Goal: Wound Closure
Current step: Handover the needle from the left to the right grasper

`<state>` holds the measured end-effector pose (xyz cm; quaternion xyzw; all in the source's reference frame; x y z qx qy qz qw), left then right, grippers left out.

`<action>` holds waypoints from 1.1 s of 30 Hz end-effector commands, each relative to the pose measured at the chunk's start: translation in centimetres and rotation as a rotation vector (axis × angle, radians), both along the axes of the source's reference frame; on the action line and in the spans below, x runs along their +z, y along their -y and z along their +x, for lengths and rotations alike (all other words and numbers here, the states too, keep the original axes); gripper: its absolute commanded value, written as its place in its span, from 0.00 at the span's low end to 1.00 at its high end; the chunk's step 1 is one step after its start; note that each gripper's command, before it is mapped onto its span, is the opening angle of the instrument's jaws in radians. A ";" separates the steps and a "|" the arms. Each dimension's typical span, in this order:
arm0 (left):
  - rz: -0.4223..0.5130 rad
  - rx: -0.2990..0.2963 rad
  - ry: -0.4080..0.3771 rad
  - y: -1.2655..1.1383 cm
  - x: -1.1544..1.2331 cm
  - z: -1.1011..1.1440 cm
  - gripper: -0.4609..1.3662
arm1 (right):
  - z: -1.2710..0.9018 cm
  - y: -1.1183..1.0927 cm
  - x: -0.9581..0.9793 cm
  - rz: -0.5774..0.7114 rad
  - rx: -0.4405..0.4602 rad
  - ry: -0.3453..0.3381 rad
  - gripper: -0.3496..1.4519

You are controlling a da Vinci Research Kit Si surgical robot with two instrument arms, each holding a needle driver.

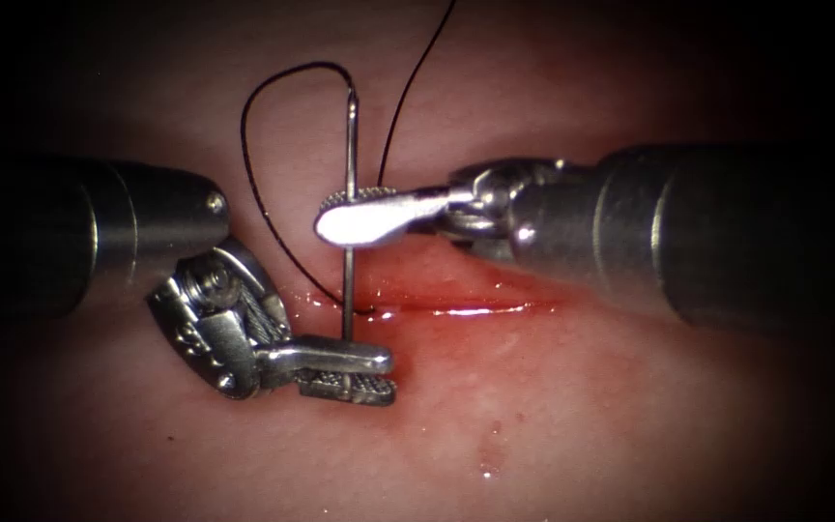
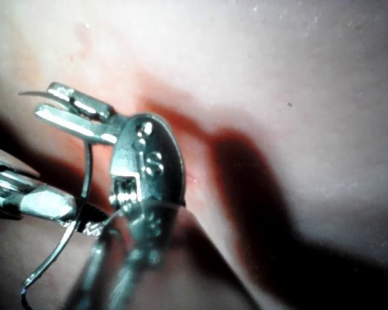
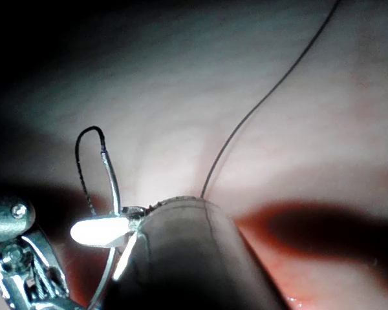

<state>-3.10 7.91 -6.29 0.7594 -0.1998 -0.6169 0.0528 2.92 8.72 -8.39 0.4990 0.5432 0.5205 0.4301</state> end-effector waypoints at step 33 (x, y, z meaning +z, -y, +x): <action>0.265 -0.001 0.025 -0.01 -0.04 -0.01 0.59 | -0.09 -0.14 0.03 -0.021 0.037 0.026 0.00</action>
